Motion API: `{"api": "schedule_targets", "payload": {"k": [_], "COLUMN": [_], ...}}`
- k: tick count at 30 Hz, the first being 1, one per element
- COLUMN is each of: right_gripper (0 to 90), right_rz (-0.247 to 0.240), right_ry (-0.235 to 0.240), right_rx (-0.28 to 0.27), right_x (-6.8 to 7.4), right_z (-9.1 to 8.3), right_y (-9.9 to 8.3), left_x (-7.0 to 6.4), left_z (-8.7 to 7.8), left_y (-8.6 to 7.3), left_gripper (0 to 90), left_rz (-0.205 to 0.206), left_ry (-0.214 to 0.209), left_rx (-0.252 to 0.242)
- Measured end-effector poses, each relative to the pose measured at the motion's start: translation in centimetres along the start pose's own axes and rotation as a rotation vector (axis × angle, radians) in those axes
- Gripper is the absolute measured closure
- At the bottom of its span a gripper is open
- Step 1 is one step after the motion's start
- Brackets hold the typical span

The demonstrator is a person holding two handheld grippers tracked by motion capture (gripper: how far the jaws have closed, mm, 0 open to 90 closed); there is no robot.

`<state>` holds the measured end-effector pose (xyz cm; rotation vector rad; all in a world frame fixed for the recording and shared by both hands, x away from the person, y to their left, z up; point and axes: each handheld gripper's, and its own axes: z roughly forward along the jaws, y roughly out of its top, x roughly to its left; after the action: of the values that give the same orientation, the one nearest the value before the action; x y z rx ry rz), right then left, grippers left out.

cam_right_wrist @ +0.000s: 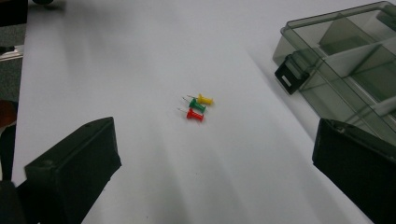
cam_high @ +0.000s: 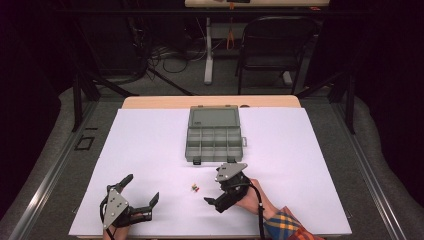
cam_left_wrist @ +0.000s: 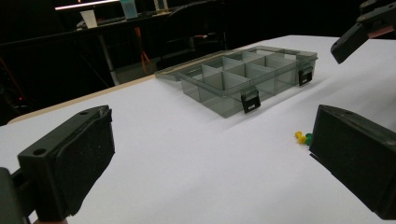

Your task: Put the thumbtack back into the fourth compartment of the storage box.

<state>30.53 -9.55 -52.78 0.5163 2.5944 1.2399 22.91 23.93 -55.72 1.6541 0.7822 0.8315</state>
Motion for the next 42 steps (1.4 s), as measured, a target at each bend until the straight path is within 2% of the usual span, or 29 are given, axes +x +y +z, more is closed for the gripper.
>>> {"api": "schedule_targets", "payload": {"k": [11,15,20,21,22,26,27,34,42], "right_gripper": [1.4,8.2,24.6,24.6,30.3,36.9,41.4,51.1,61.2], "right_rz": [-0.021,-0.032,-0.056,-0.056,-0.066,-0.085,-0.085,-0.097,-0.101], "right_ry": [0.057,0.063,0.080,0.080,0.090,0.111,0.126,0.152,0.171], "right_rx": [0.056,0.069,0.089,0.089,0.099,0.111,0.117,0.134,0.149], "right_x": [-0.3,-0.2,0.1,0.1,0.2,0.3,0.4,0.4,0.5], "right_z": [2.9,3.5,4.5,4.5,4.8,5.2,5.4,5.9,5.7], "right_y": [0.8,0.9,1.1,1.1,1.2,1.2,1.2,1.1,1.1], "left_x": [0.1,0.1,0.1,0.1,0.1,0.1,0.1,0.1,0.1], "left_z": [-0.1,-0.1,-0.1,-0.1,-0.1,-0.1,-0.1,-0.1,-0.1], "left_y": [0.0,0.0,0.0,0.0,0.0,0.0,0.0,0.0,0.0], "left_gripper": [0.0,0.0,0.0,0.0,0.0,0.0,0.0,0.0,0.0], "left_rz": [-0.004,-0.006,-0.006,-0.005,-0.005,-0.005,-0.005,-0.005,-0.005], "left_ry": [0.003,0.001,0.001,0.003,0.002,0.002,0.002,0.001,0.003], "left_rx": [-0.002,0.000,0.001,-0.001,0.000,0.001,0.001,0.003,0.003]}}
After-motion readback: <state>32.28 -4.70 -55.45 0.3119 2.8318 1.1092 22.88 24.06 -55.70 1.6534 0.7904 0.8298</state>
